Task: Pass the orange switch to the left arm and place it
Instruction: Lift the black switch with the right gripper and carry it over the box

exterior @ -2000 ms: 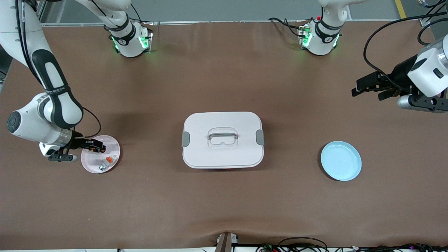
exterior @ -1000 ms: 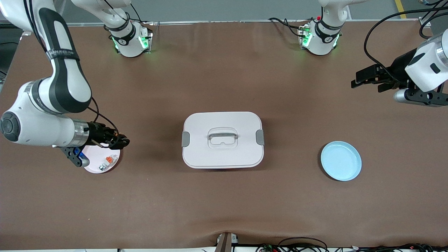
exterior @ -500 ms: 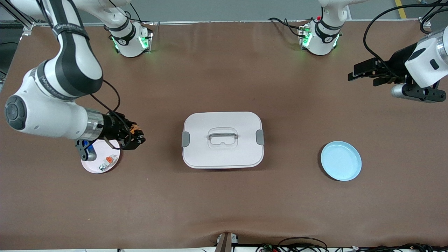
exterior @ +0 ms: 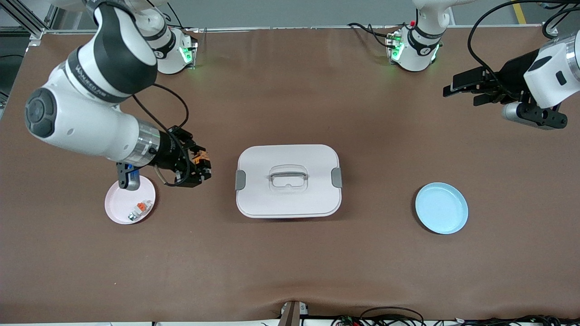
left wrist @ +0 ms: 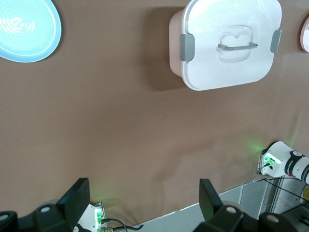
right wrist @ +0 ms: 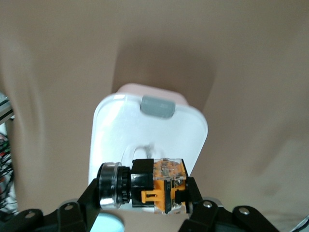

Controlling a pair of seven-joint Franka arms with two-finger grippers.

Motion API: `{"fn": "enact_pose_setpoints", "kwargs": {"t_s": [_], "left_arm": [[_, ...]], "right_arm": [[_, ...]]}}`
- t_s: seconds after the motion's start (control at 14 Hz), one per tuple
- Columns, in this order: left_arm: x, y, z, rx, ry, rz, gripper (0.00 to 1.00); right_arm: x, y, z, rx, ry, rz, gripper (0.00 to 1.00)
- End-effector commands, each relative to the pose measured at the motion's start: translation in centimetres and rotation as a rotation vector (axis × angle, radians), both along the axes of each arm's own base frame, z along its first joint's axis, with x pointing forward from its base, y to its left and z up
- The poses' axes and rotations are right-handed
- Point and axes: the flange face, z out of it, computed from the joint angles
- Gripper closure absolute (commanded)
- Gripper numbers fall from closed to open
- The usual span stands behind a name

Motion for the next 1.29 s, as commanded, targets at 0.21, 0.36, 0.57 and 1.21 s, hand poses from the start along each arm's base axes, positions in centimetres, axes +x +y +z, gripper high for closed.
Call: {"fn": "enact_pose_setpoints", "kwargs": {"t_s": [0.21, 0.36, 0.57, 1.21], "left_arm": [[-0.4, -2.4, 0.7, -0.166, 0.018, -0.045, 0.00], [-0.4, -3.3, 1.2, -0.254, 0.029, -0.049, 0.00], [-0.7, -5.8, 0.8, -0.288, 0.045, -0.089, 0.00], [-1.7, -17.8, 1.1, -0.329, 0.007, -0.008, 0.00]], "right_arm": [[-0.5, 4.7, 1.9, 0.091, -0.011, -0.128, 1.00], [-0.9, 6.2, 2.1, 0.133, -0.004, -0.151, 1.00], [-1.0, 7.0, 3.3, 0.213, 0.008, -0.170, 1.00], [-2.0, 9.7, 4.8, 0.261, 0.002, -0.181, 1.00]]}}
